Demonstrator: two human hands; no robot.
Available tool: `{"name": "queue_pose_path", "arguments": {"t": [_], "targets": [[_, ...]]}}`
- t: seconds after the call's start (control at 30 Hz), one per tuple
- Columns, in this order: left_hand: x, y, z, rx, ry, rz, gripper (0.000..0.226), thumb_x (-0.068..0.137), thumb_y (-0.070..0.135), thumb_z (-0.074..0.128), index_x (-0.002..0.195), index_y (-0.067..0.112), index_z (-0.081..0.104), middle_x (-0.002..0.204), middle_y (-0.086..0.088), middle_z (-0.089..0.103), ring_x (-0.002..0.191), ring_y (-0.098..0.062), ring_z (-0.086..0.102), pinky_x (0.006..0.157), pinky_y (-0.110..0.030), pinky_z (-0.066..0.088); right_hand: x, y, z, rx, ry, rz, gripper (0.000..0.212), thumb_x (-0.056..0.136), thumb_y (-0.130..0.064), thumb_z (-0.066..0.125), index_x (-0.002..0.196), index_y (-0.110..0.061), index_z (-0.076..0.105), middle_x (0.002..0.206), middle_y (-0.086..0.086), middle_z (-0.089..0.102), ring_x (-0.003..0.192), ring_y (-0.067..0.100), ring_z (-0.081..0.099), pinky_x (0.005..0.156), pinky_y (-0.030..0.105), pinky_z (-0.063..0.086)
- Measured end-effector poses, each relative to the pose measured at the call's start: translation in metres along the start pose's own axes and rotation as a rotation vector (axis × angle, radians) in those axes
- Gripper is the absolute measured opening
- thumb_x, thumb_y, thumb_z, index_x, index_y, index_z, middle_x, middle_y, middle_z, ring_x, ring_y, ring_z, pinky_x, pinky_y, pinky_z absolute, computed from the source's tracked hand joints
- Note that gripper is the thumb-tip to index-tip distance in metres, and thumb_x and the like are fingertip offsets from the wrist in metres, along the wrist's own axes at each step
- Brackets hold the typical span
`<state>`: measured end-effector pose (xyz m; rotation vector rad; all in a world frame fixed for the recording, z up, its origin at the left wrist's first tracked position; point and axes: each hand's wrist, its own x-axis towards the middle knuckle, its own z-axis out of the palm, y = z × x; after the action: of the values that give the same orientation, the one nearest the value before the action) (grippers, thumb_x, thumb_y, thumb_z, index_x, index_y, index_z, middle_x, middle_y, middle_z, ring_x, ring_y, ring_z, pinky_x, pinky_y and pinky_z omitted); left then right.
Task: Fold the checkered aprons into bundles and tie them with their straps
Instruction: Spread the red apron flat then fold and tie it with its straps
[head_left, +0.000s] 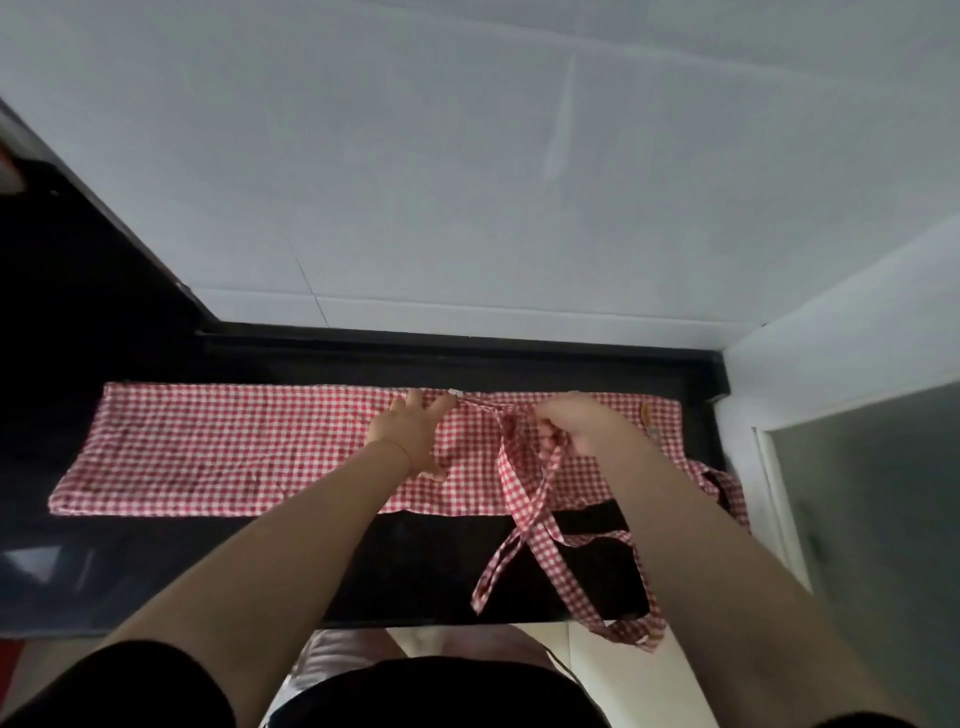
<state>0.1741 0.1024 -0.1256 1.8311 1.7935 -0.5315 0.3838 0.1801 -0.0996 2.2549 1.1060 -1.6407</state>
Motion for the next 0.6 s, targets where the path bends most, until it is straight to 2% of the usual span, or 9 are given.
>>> {"name": "queue_pose_path", "arguments": {"t": [0.07,0.2,0.3,0.33,0.4,0.43,0.5,0.57,0.6], "targets": [[-0.006,0.001,0.002,0.053,-0.036,0.016,0.117,0.069,0.054,0.083,0.154,0.037,0.005,0.16,-0.017,0.019,0.14,-0.038,0.038,0.101,-0.049,0.05,0.002,-0.001,-0.027,-0.134,0.111,-0.022,0.014,0.09,-0.015,0.064,0.086,-0.003,0.069,0.057,0.006,0.06,0.046,0.017,0.057,0.053,0.026,0.05],[-0.015,-0.003,0.006,0.09,-0.101,0.011,0.122,0.066,0.052,0.086,0.154,0.039,0.003,0.162,-0.013,0.017,0.138,-0.037,0.041,0.102,-0.05,0.049,0.009,0.003,-0.056,-0.206,0.276,-0.042,0.014,0.092,-0.015,0.065,0.094,-0.001,0.064,0.081,0.012,0.064,0.065,0.021,0.059,0.057,0.031,0.054],[-0.015,-0.005,0.003,0.01,-0.14,-0.046,0.114,0.068,0.066,0.077,0.155,0.039,0.008,0.164,-0.011,0.014,0.139,-0.037,0.041,0.104,-0.051,0.047,0.017,0.01,-0.067,-0.404,0.361,-0.05,0.016,0.094,-0.015,0.061,0.101,0.0,0.064,0.088,0.014,0.065,0.072,0.024,0.063,0.062,0.034,0.055],[-0.015,-0.004,0.002,-0.038,-0.136,-0.075,0.106,0.072,0.072,0.069,0.155,0.039,0.011,0.164,-0.011,0.014,0.139,-0.037,0.041,0.104,-0.051,0.047,0.019,0.012,-0.072,-0.439,0.407,-0.061,0.021,0.095,-0.018,0.06,0.105,0.0,0.065,0.093,0.015,0.065,0.078,0.026,0.063,0.067,0.036,0.055],[-0.015,-0.002,0.003,-0.138,-0.104,-0.141,0.091,0.081,0.078,0.052,0.154,0.035,0.018,0.162,-0.012,0.018,0.136,-0.038,0.044,0.102,-0.049,0.048,0.022,0.016,-0.084,-0.48,0.572,-0.115,0.038,0.096,-0.031,0.059,0.118,0.0,0.061,0.117,0.018,0.061,0.104,0.032,0.059,0.085,0.041,0.052],[-0.014,0.001,0.004,-0.157,-0.092,-0.175,0.088,0.084,0.078,0.048,0.154,0.033,0.019,0.161,-0.013,0.02,0.135,-0.038,0.046,0.099,-0.046,0.05,0.021,0.019,-0.091,-0.488,0.674,-0.139,0.048,0.097,-0.038,0.058,0.124,0.001,0.058,0.128,0.02,0.056,0.116,0.036,0.053,0.093,0.044,0.048],[-0.013,0.006,0.003,-0.136,-0.071,-0.249,0.092,0.084,0.08,0.044,0.155,0.027,0.017,0.16,-0.013,0.021,0.133,-0.037,0.048,0.09,-0.041,0.051,0.014,0.015,-0.1,-0.342,0.807,-0.192,0.055,0.099,-0.04,0.054,0.135,0.003,0.049,0.136,0.023,0.053,0.124,0.041,0.05,0.097,0.046,0.045],[-0.01,0.015,0.002,-0.128,-0.068,-0.313,0.097,0.082,0.084,0.039,0.155,0.024,0.015,0.16,-0.014,0.022,0.129,-0.035,0.051,0.082,-0.038,0.052,0.011,0.01,-0.096,-0.156,0.78,-0.241,0.055,0.101,-0.033,0.051,0.141,0.003,0.042,0.136,0.024,0.054,0.124,0.042,0.054,0.097,0.045,0.046],[-0.007,0.021,0.0,-0.14,-0.074,-0.34,0.098,0.082,0.084,0.038,0.156,0.024,0.015,0.16,-0.014,0.024,0.128,-0.034,0.053,0.081,-0.038,0.052,0.009,0.009,-0.091,-0.156,0.729,-0.275,0.05,0.1,-0.032,0.051,0.137,0.002,0.048,0.132,0.024,0.058,0.119,0.04,0.058,0.096,0.044,0.047]]}}
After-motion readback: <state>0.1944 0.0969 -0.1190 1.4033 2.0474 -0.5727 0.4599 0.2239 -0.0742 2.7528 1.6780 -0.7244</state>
